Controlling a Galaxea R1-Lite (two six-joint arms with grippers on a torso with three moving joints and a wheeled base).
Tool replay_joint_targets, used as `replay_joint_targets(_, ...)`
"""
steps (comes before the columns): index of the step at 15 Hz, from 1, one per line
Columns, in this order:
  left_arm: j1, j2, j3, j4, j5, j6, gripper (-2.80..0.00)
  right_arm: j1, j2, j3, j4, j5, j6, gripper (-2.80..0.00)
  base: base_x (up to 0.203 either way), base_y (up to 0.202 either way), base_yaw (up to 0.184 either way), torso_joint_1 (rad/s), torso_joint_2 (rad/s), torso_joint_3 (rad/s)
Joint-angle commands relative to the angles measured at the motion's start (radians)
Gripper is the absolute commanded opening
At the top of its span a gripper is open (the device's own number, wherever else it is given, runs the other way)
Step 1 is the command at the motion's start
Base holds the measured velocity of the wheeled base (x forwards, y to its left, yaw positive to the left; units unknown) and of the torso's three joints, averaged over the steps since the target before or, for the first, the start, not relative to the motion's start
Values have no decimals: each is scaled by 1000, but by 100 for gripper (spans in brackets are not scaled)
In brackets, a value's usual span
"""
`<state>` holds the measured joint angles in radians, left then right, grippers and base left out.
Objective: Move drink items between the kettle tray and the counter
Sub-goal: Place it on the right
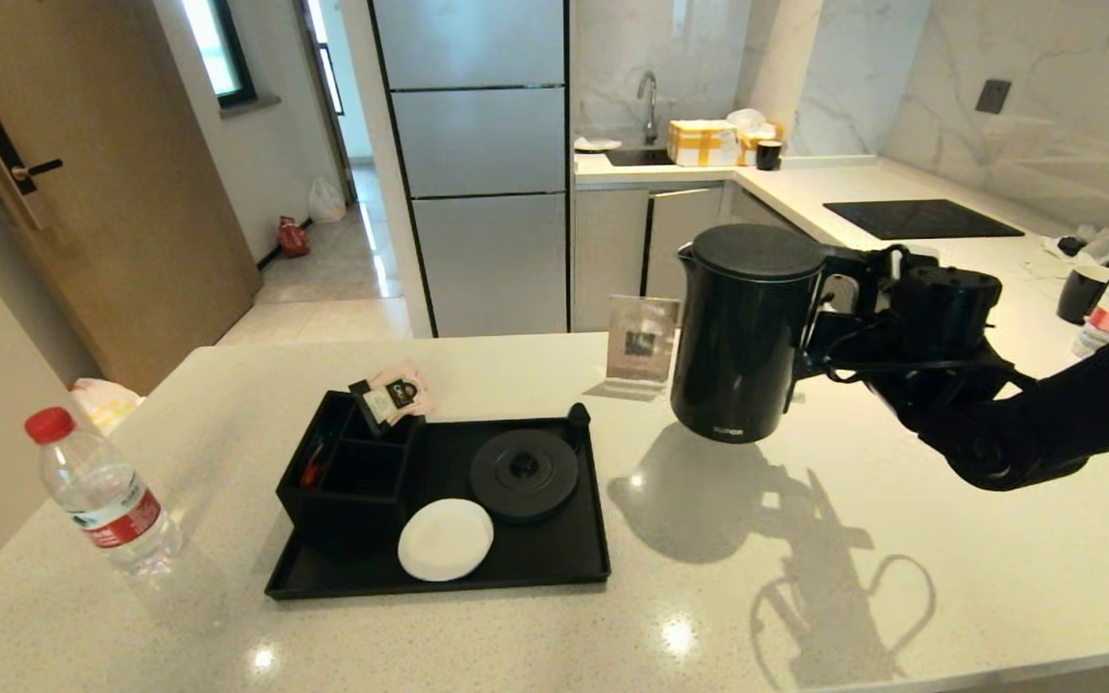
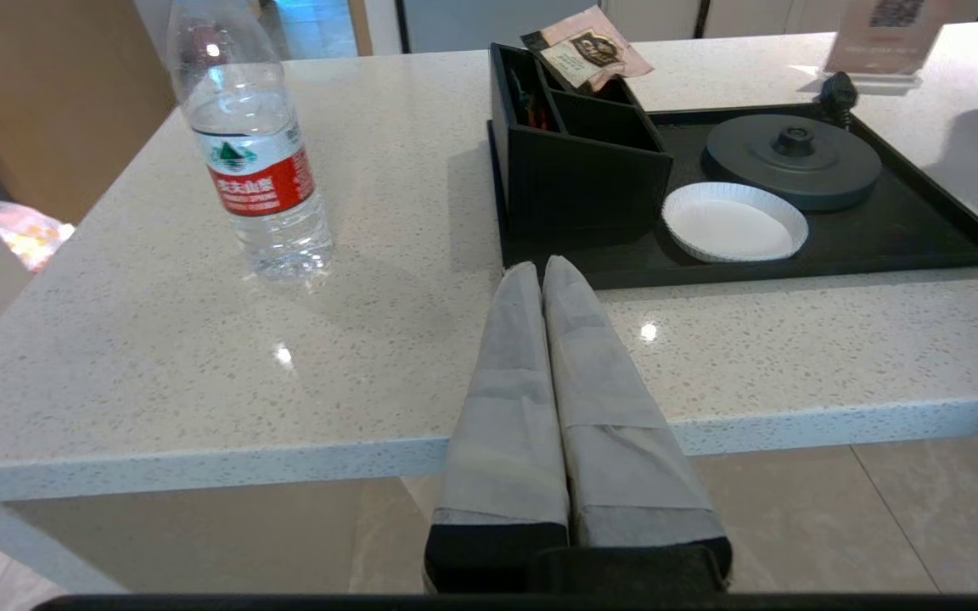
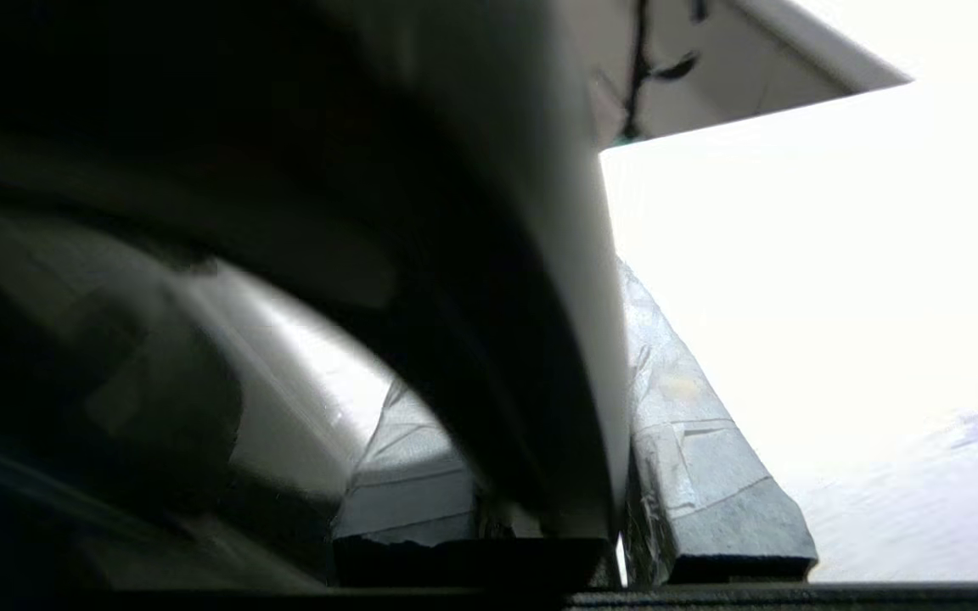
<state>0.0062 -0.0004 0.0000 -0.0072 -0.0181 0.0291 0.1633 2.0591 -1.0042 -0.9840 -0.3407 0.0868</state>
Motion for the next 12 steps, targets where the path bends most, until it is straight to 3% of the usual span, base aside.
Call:
replay_joint_targets(1, 1, 0, 0, 0, 0, 0, -280, -69, 67, 28, -99, 21, -28, -280, 0, 0, 0, 0, 0, 0)
replay_joint_targets(4, 1, 0, 0, 0, 0, 0, -280, -97, 159, 12, -191, 36, -77, -280, 0, 0, 0, 0, 0, 0)
replay_joint_targets(12, 1, 0, 0, 0, 0, 0, -280, -99, 242, -19, -183, 31, -97, -280, 0, 0, 0, 0, 0, 0)
